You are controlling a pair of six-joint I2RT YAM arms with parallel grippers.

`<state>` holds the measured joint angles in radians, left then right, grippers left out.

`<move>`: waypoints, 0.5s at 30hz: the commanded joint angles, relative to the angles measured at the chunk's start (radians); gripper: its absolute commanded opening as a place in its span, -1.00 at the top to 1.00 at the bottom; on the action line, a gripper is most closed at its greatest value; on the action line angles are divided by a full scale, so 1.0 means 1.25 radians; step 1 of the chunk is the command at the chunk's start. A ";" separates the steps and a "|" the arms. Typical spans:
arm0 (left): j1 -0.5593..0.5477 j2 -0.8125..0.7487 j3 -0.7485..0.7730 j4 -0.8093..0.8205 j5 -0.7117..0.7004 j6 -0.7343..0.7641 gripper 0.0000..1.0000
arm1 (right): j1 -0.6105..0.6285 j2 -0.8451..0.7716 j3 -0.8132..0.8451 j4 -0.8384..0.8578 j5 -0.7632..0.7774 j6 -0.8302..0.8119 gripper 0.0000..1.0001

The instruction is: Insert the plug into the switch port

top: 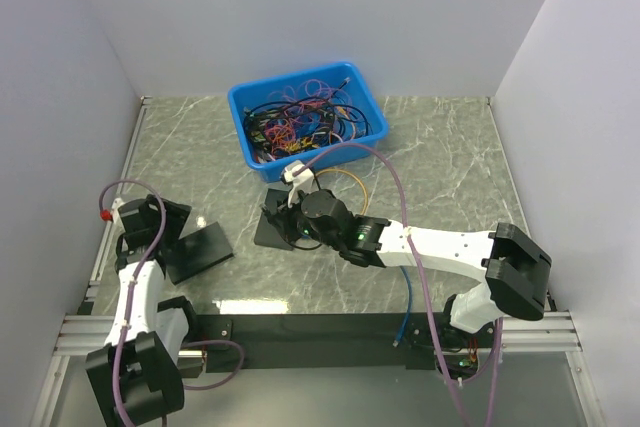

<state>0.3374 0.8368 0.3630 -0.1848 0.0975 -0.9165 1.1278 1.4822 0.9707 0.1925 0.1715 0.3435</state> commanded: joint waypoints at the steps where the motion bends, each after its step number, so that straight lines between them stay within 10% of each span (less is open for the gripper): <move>1: 0.014 0.018 -0.009 0.026 -0.011 -0.012 -0.50 | 0.000 0.000 0.041 0.008 0.006 0.004 1.00; 15: 0.045 0.086 -0.012 0.024 -0.030 -0.020 -0.50 | 0.000 0.002 0.048 -0.005 0.010 0.004 1.00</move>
<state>0.3843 0.9230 0.3466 -0.1585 0.0780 -0.9344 1.1278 1.4853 0.9836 0.1703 0.1719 0.3439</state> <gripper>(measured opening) 0.752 0.165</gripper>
